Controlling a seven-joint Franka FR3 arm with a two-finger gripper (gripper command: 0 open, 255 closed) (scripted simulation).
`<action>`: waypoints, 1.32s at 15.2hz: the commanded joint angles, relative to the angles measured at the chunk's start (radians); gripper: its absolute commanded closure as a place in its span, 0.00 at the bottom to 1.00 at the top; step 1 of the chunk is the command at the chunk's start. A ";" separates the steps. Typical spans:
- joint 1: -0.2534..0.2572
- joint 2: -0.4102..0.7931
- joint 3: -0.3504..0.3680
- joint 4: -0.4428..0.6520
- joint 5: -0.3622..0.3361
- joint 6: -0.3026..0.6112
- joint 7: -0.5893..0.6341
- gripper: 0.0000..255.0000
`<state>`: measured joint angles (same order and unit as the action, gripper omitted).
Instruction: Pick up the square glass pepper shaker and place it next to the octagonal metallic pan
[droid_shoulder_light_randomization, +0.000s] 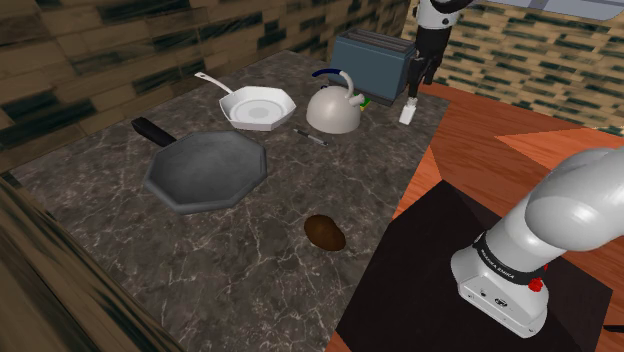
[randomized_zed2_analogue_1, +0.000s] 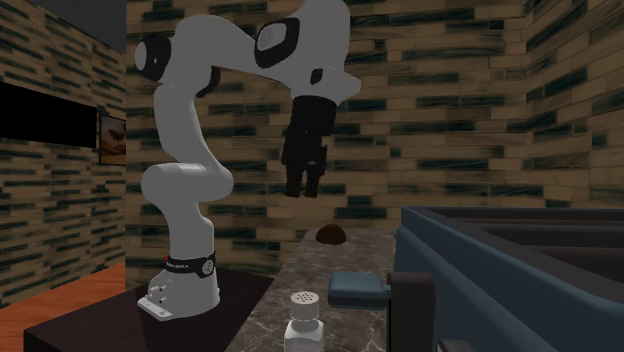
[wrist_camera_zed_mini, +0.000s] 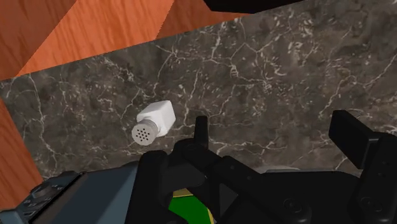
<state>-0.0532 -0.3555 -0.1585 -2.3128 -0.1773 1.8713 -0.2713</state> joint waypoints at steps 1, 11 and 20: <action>-0.010 0.077 -0.027 0.037 0.001 0.033 -0.030 0.00; -0.070 0.466 -0.118 0.286 0.073 0.123 -0.186 0.00; -0.097 0.583 -0.128 0.307 0.102 0.205 -0.224 0.00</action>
<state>-0.1491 0.2224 -0.2857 -1.9993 -0.0765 2.0646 -0.4934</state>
